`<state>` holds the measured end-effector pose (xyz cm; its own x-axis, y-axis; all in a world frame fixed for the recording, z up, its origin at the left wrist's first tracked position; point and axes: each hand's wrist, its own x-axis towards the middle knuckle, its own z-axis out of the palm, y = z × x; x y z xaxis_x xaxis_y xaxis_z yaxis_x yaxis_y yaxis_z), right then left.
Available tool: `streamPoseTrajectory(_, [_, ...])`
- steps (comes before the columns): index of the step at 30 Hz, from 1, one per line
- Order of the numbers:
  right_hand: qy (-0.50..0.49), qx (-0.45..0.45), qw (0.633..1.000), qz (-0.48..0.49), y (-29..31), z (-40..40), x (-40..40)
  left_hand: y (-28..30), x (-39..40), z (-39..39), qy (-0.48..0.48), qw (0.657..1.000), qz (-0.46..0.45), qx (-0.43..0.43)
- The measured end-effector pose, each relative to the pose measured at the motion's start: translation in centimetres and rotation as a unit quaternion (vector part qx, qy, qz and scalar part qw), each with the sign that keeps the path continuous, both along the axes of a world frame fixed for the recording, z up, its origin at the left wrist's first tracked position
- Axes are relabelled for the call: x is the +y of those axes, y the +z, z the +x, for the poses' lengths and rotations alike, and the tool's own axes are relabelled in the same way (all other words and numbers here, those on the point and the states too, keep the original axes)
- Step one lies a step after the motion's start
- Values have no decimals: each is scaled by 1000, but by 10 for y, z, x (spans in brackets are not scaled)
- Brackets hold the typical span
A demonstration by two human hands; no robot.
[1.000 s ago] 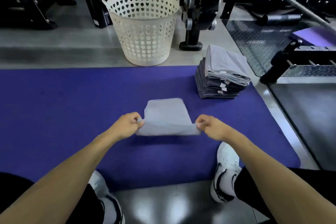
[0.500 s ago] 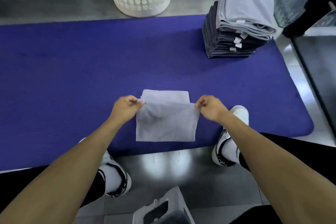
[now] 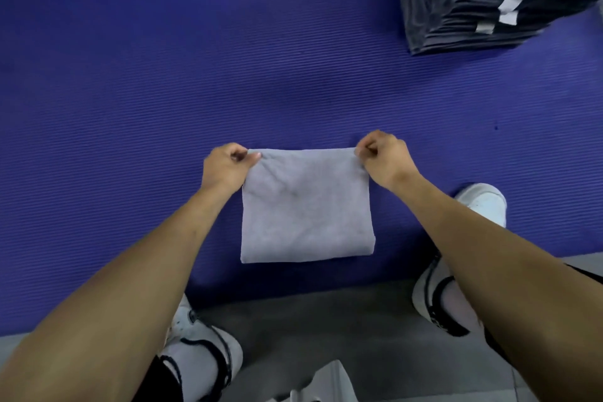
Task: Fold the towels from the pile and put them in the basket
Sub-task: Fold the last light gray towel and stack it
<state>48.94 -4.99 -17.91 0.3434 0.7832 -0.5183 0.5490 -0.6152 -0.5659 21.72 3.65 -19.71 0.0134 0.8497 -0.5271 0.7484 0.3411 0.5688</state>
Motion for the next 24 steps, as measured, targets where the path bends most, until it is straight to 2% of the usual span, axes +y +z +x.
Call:
streamPoseTrajectory(2, [27, -6, 999, -28, -12, 1, 2, -8, 4, -4, -32, 999, -7, 2])
streamPoseTrajectory(5, [46, -17, 998, -49, -22, 3, 7, -8, 14, -9, -133, 991, -18, -8])
streamPoseTrajectory(8, [69, 2, 993, -91, -16, 8, 18, -2, 31, -10, -212, 973, -91, -20])
streamPoseTrajectory(14, [153, -5, 968, -197, -3, 13, 38, 5, 57, 10, -339, 920, -147, 131])
streamPoseTrajectory(17, [150, 26, 967, -204, -2, 13, 37, 7, 55, 12, -358, 906, -173, 143])
streamPoseTrajectory(21, [95, 134, 968, -191, 4, 17, 30, 15, 50, 8, -343, 915, -174, 125])
streamPoseTrajectory(24, [81, 182, 962, -186, 9, 19, 27, 21, 48, 5, -331, 919, -184, 107])
